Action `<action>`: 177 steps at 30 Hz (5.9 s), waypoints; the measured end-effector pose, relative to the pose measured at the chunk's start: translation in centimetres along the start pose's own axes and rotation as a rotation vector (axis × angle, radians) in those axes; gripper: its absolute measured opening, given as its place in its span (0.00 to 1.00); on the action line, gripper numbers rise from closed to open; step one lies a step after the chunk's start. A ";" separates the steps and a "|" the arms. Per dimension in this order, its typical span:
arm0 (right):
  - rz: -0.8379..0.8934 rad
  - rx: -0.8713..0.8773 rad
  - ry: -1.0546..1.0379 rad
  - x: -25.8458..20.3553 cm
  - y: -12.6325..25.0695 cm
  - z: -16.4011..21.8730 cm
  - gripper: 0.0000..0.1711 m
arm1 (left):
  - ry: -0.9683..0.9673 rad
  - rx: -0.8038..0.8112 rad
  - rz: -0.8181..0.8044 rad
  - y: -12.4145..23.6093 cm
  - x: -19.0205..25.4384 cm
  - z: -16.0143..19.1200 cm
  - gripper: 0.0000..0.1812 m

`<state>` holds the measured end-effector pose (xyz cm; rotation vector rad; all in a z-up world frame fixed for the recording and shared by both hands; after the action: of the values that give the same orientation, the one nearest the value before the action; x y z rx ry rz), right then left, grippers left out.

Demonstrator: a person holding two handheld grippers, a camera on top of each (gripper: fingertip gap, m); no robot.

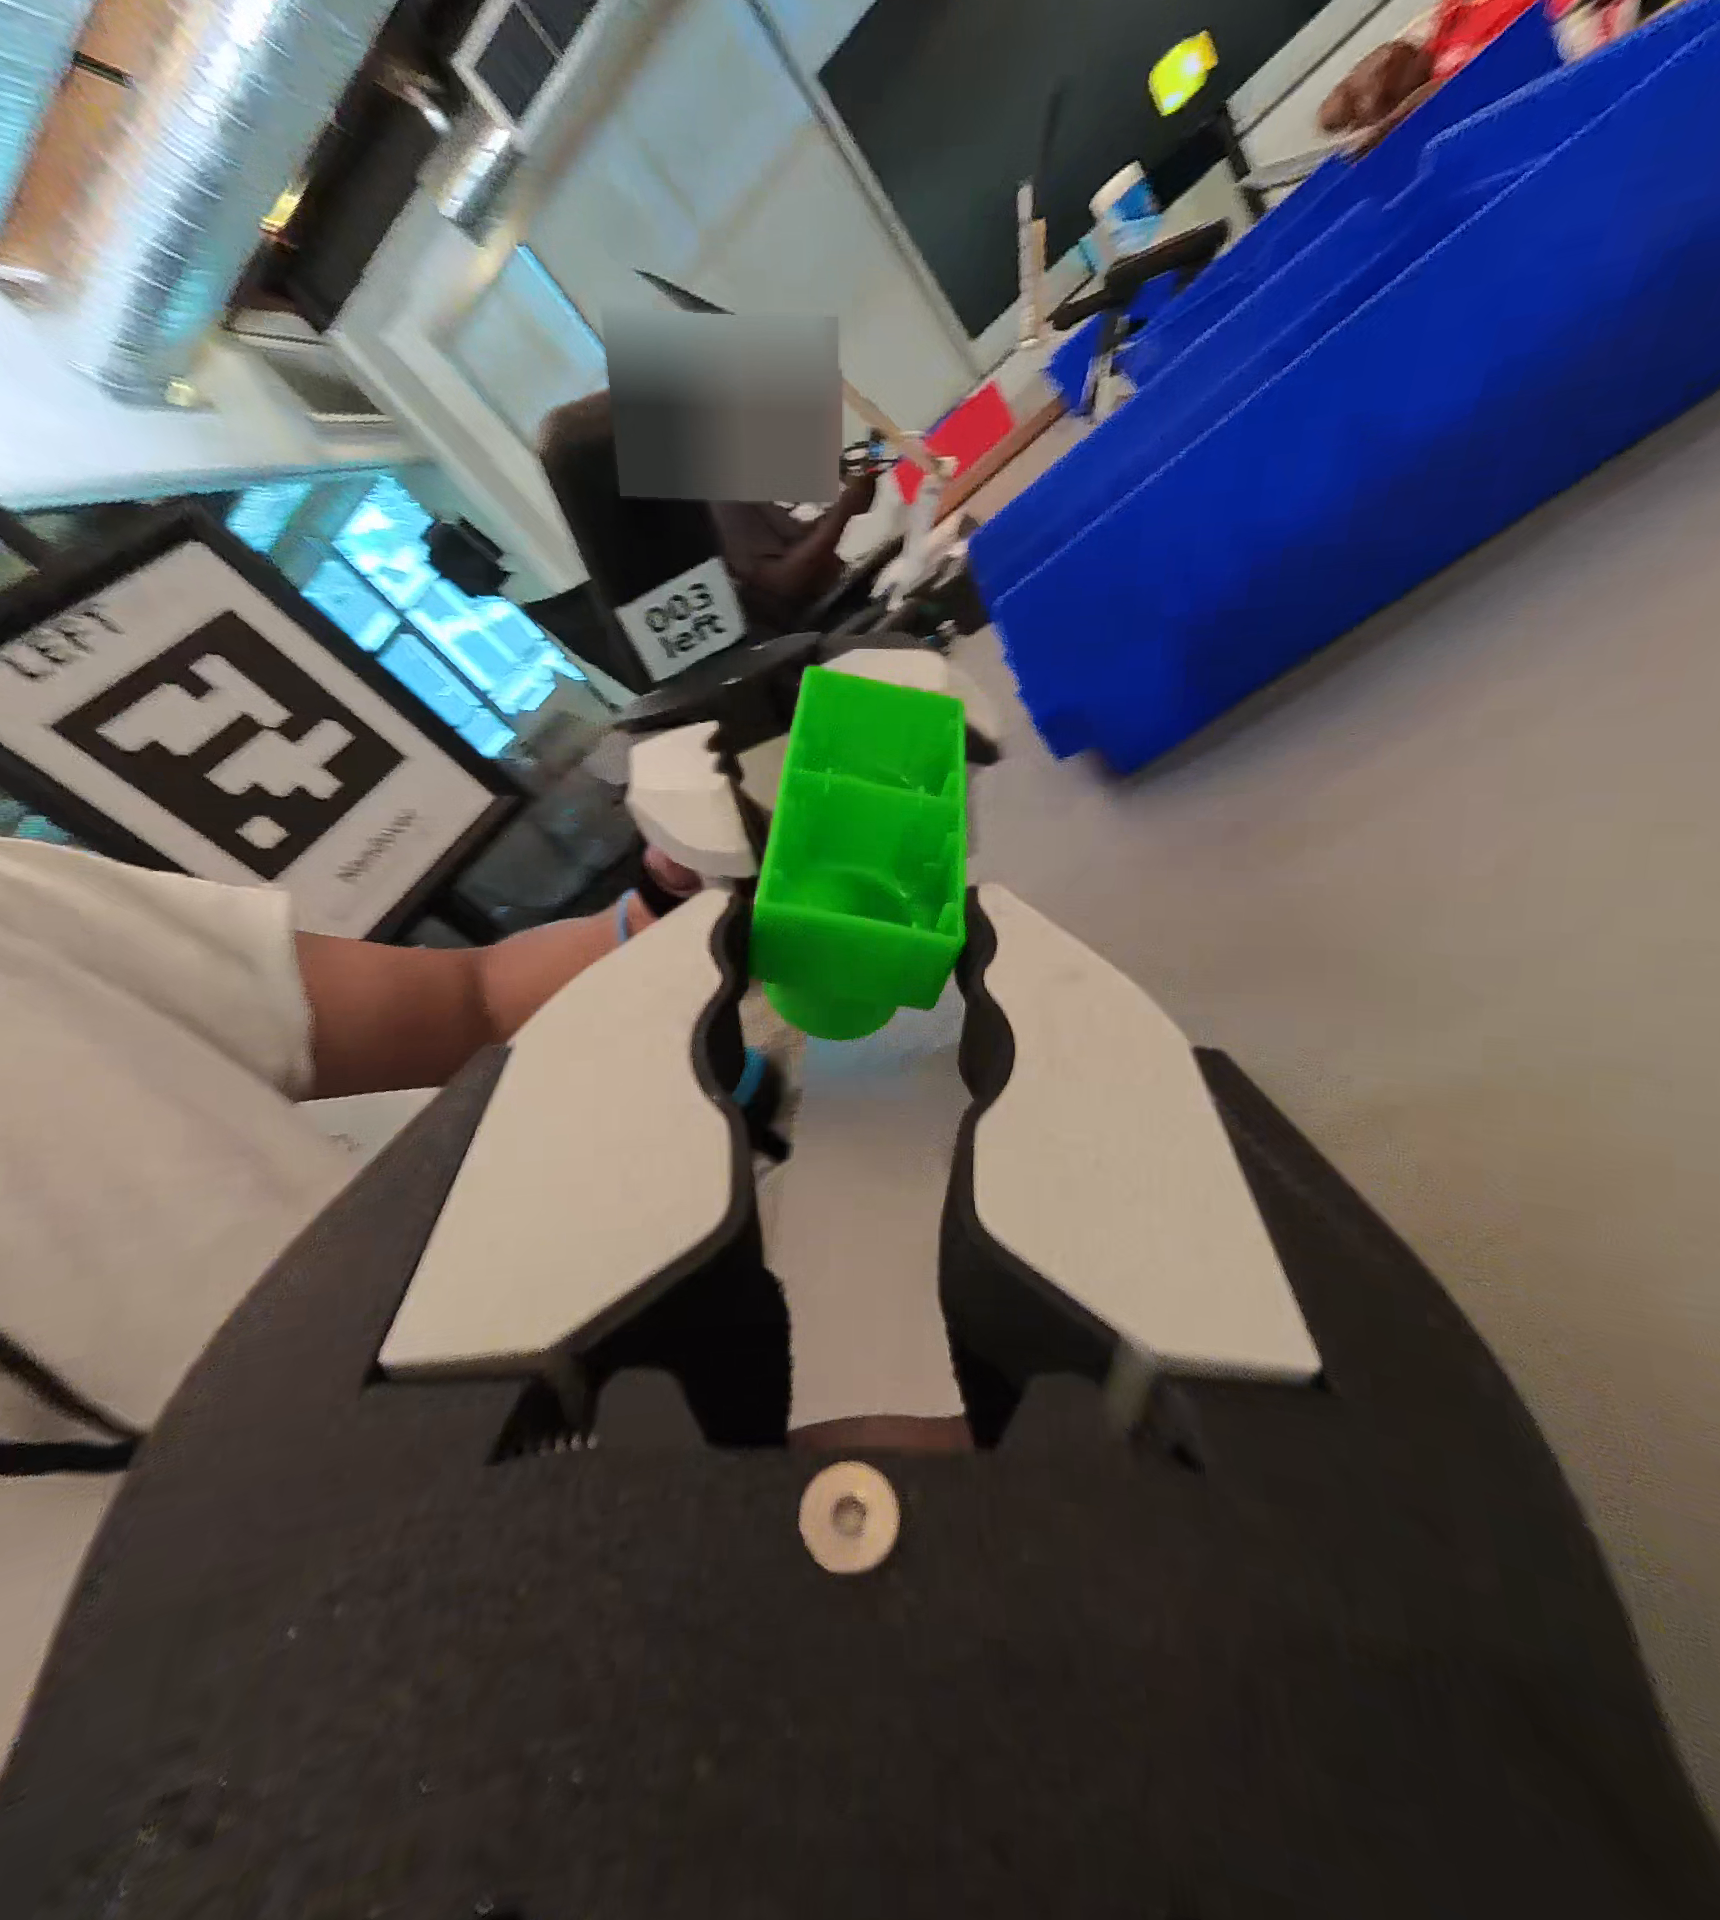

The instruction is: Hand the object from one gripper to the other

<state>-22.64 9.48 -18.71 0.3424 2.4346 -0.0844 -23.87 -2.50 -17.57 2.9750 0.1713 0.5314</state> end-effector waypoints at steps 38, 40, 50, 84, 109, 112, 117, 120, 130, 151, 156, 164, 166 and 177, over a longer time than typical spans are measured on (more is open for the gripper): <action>0.916 0.059 1.235 -3.0 -3.1 -0.1 0.45 | 0.648 0.351 0.252 -1.0 -0.1 0.0 0.22; 0.906 0.044 1.243 -3.0 -3.0 -0.2 0.44 | 0.634 0.346 0.256 -1.0 -0.1 0.0 0.22; 1.039 0.106 1.276 -3.4 2.4 -4.2 0.44 | 0.309 0.295 -0.023 3.4 -1.8 -1.9 0.31; 1.165 -0.448 0.131 25.4 24.8 -13.9 0.46 | 0.092 -0.030 -0.084 3.4 2.0 2.2 0.30; 0.709 0.070 0.262 -0.4 8.8 1.8 0.36 | -0.113 -0.156 -0.449 8.0 -0.5 3.2 0.30; 0.687 -0.033 0.310 -0.1 6.7 4.2 0.37 | -0.102 -0.165 -0.444 8.7 -0.7 2.5 0.30; 0.631 -0.086 0.421 -0.1 5.3 4.5 0.36 | -0.368 -0.438 -0.446 13.8 -4.1 -2.2 0.26; 0.602 -0.109 0.422 -0.1 4.8 4.9 0.37 | -0.427 -0.695 -0.494 17.2 -10.3 -5.1 0.24; 0.495 -0.059 0.287 -1.1 5.2 5.1 0.36 | -0.267 -1.264 -0.514 17.2 -28.3 -2.6 0.22; 0.435 -0.073 0.208 -0.7 5.2 5.3 0.35 | -0.358 -1.410 -0.540 18.0 -30.1 -0.5 0.08; 0.427 -0.070 0.204 -0.8 5.3 5.3 0.35 | -0.467 -1.319 -0.653 18.4 -28.5 -3.1 0.07; 0.446 -0.101 0.252 -0.5 5.0 5.1 0.33 | -0.682 -1.130 -0.788 17.8 -21.5 -8.0 0.06; 0.477 -0.122 0.287 0.1 4.9 4.5 0.32 | -0.782 -1.067 -0.816 16.5 -19.1 -8.8 0.06; 0.371 0.044 0.256 2.2 0.7 -6.4 0.35 | -1.264 -0.880 -0.709 0.0 -2.1 -3.1 0.06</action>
<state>-27.99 11.58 -15.11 0.8634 2.5760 0.0734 -26.90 -2.54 -15.43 1.7057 0.5906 -1.0330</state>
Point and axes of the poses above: each gripper's, where its closed fingertips meet, y back along the fingers, z out of its underside, x = y × z across the jaws, the point moved 5 cm from there along y, back along the fingers, and after that the axes turned 6 degrees about z, right-handed, at the moved point
